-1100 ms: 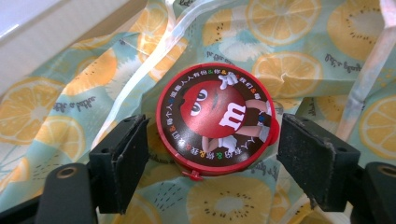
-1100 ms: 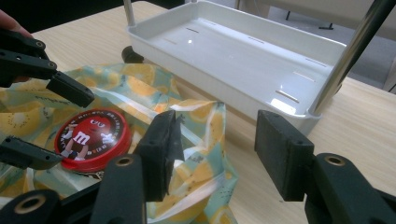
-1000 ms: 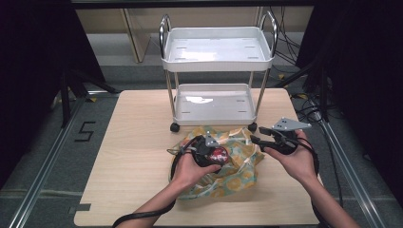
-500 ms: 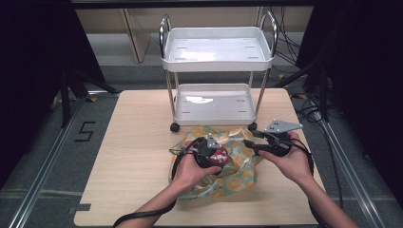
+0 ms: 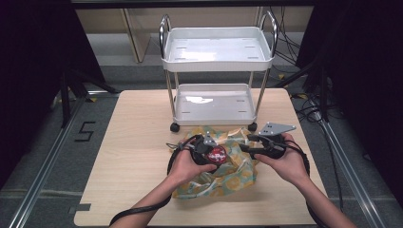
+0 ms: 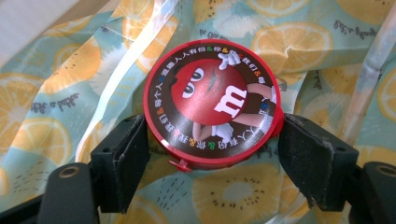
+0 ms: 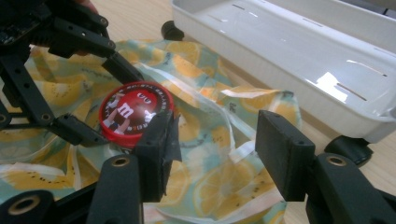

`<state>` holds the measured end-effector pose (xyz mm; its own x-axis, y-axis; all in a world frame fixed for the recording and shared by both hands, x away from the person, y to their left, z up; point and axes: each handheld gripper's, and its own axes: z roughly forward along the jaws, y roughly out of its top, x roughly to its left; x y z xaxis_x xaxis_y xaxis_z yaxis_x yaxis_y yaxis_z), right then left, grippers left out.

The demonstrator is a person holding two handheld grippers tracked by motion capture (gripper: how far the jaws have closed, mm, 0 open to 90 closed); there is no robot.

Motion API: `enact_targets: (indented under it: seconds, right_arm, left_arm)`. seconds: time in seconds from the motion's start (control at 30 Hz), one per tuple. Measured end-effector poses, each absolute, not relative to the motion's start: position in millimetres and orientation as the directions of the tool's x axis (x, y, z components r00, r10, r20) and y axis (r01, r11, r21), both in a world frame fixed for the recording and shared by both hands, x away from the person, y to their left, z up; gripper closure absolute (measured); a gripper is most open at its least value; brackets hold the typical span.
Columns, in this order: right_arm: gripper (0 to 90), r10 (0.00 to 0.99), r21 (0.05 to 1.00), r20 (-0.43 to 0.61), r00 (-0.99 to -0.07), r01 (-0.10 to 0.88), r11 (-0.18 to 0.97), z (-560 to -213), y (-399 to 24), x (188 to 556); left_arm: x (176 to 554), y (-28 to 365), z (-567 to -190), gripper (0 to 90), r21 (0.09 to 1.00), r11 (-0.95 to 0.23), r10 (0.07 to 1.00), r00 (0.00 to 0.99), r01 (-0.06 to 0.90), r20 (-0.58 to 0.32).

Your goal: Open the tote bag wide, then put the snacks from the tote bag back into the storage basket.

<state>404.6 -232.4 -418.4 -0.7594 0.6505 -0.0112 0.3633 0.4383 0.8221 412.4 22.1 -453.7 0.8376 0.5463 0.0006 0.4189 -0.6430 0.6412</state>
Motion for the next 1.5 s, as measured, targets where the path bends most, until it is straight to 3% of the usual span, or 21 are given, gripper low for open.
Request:
enact_targets:
  seconds: [0.6,0.83,1.13,1.5]
  right_arm:
    - [44.1,0.561,0.789,0.019,-0.827,0.357,0.500,-428.2,-207.7,406.0]
    - [41.6,0.532,0.783,0.039,-0.846,0.357,0.509,-431.4,-200.2,413.2]
    - [41.0,0.527,0.780,0.062,-0.848,0.370,0.505,-433.7,-196.0,411.0]
    - [36.3,0.455,0.777,0.067,-0.888,0.333,0.534,-434.5,-188.6,417.3]
  left_arm:
    - [402.8,31.1,-438.7,22.8,0.669,-0.637,0.535,0.845,0.384,0.025]
    - [381.8,49.9,-413.3,23.3,0.752,-0.556,0.534,0.845,0.354,-0.003]
    - [372.9,85.1,-407.3,24.3,0.792,-0.453,0.629,0.776,0.409,-0.041]
    - [370.6,95.5,-407.8,25.1,0.802,-0.443,0.652,0.758,0.400,-0.017]
